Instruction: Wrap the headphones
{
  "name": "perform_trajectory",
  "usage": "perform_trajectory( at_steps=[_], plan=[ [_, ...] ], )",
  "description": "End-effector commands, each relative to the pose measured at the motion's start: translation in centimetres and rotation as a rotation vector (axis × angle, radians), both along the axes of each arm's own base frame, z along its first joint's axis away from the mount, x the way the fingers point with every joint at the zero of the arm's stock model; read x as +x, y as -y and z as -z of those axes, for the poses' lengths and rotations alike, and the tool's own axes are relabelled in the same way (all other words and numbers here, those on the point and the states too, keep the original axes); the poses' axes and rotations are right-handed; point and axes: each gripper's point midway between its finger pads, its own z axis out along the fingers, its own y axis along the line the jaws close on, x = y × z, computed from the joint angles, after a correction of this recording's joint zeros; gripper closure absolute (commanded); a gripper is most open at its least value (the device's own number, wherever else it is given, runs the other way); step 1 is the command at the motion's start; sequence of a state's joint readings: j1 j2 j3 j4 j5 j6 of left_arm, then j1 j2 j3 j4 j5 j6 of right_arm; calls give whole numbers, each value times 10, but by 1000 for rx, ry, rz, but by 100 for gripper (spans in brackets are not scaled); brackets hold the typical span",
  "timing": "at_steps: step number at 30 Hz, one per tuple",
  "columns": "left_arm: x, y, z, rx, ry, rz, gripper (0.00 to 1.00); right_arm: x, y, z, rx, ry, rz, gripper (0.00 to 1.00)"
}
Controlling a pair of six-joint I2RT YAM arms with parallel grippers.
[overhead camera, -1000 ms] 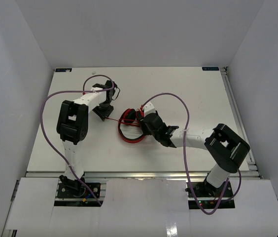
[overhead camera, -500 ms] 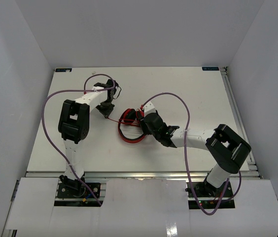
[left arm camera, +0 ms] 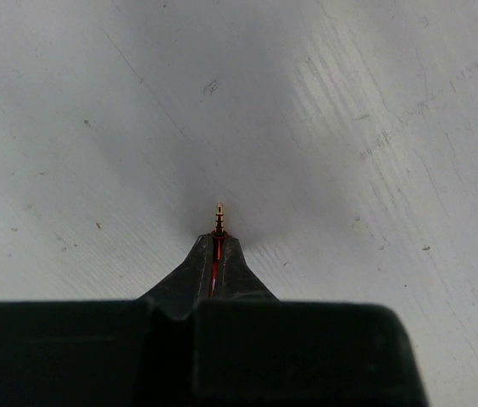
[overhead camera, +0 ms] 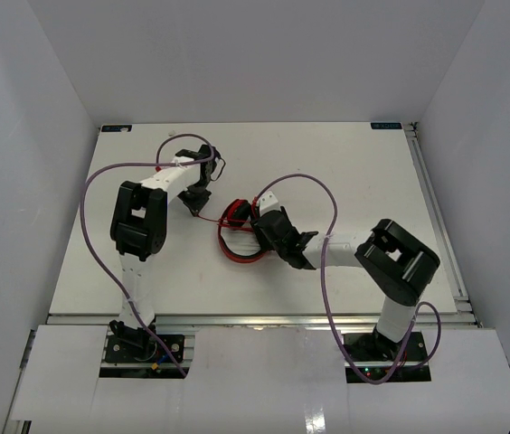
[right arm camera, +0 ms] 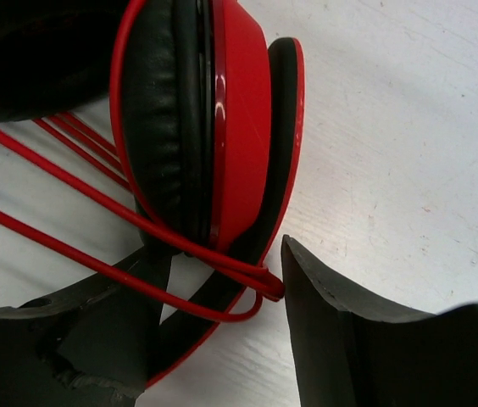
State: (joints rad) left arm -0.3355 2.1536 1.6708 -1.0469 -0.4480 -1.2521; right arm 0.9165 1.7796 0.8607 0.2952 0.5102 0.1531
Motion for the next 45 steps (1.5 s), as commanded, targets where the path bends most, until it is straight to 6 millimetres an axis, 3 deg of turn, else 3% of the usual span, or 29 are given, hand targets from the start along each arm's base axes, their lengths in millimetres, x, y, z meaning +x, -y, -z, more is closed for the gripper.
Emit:
perform_trajectory(
  at_steps=[1, 11, 22, 35, 41, 42, 43, 45],
  plan=[
    [19, -29, 3, 92, 45, -47, 100, 17, 4, 3, -25, 31, 62, 41],
    [33, -69, -12, 136, 83, -111, 100, 45, 1, -6, -43, 75, 115, 57],
    [40, -88, -20, 163, 108, -134, 100, 88, -5, -13, -99, 108, 207, 73],
    [62, -90, -38, 151, 190, -102, 100, 120, -15, -10, -160, 133, 266, 76],
    [74, -81, -38, 115, 189, -52, 100, 129, -21, -14, -137, 143, 285, 71],
    [76, -80, -40, 111, 189, -42, 97, 130, -21, -14, -134, 145, 291, 69],
    [76, -80, -40, 112, 187, -36, 87, 130, -21, -14, -131, 145, 295, 66],
    [74, -79, -42, 109, 185, -28, 61, 130, -21, -16, -124, 146, 302, 64]
  ],
)
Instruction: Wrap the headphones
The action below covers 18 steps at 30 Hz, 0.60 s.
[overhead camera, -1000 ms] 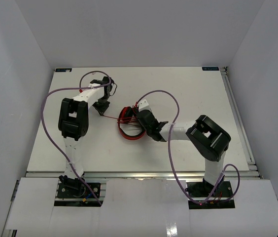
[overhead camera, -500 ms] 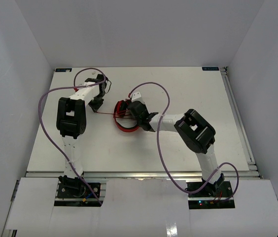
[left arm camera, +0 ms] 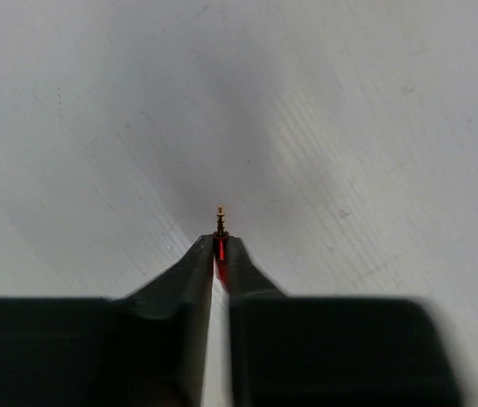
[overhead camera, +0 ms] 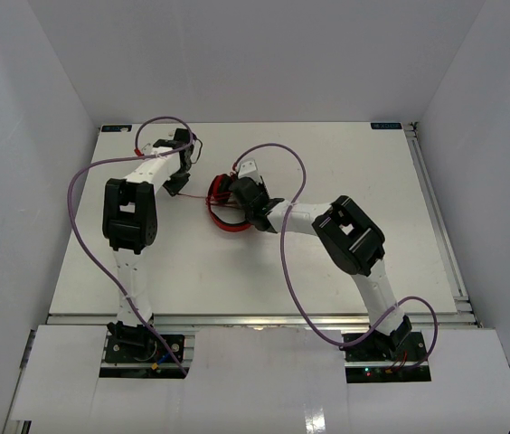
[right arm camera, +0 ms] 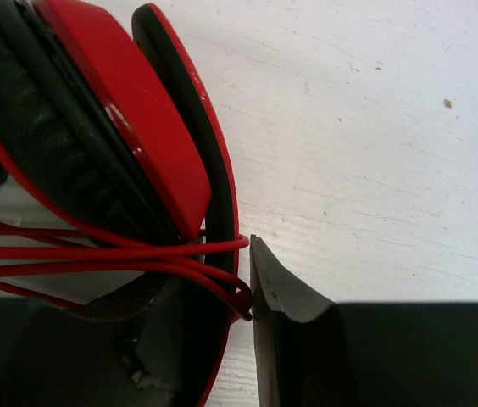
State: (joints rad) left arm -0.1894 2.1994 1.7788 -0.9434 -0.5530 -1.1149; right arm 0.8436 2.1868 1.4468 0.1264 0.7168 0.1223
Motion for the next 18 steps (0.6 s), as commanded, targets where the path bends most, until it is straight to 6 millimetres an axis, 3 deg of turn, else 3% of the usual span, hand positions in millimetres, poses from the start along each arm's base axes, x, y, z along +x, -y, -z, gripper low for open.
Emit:
perform_trajectory(
  at_steps=[1, 6, 9, 14, 18],
  plan=[
    [12, -8, -25, 17, 57, 19, 56, 11, 16, -10, -18, 38, 84, 62],
    [5, -9, -43, 12, 83, 25, 38, 8, 10, -25, 16, 43, 49, 41],
    [1, -8, -63, -6, 125, 22, 29, 4, 7, -37, 36, 49, 26, 37],
    [-7, -3, -97, -22, 187, 51, 25, -6, 3, -67, 74, 76, -18, 34],
    [-16, 14, -131, 0, 233, 186, 25, -18, 0, -96, 127, 85, -69, 32]
  ],
)
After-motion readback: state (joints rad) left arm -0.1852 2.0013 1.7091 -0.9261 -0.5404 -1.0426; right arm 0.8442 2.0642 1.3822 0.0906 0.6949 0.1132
